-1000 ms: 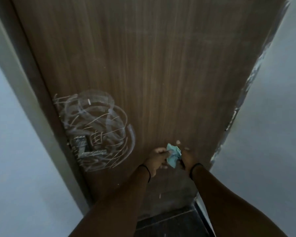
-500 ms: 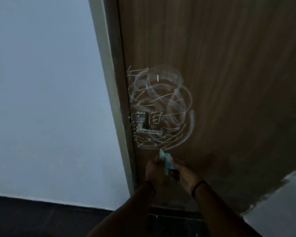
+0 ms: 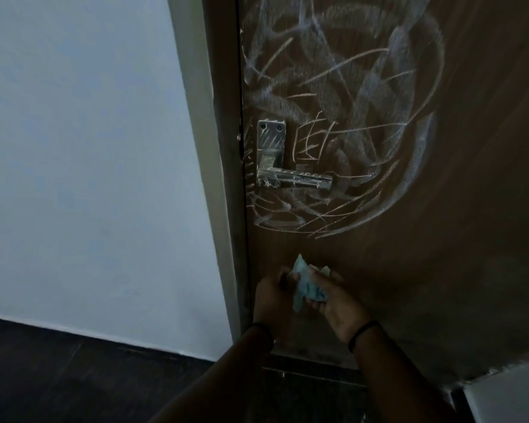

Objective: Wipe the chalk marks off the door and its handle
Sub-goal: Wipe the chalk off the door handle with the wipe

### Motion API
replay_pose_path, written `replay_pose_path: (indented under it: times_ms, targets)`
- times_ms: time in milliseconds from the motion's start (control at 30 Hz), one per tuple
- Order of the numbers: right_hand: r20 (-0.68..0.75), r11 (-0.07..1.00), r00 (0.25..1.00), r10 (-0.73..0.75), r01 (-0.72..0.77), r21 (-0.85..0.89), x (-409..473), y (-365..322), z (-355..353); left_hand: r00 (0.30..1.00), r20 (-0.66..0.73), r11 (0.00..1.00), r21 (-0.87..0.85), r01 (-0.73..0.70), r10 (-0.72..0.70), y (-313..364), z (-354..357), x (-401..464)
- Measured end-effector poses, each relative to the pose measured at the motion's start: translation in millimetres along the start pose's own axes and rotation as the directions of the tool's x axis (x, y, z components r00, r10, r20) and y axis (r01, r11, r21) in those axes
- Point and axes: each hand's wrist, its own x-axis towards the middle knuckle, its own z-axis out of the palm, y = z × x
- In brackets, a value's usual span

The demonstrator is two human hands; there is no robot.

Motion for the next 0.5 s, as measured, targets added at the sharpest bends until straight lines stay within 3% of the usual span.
replay_pose_path:
  times_ms: [300, 500]
  targets:
    - [-0.021, 0.983, 0.994, -0.103, 0.098, -0.153, 37, 21, -14, 0.971, -0.005, 0.960, 0.150, -0.237, 0.241, -43, 2, 25]
    - [-0.058, 0.957, 0.955, -0.290, 0.287, -0.048, 57, 20, -12, 0.980, -0.053, 0.981, -0.001, -0.193, 0.192, -39, 11, 47]
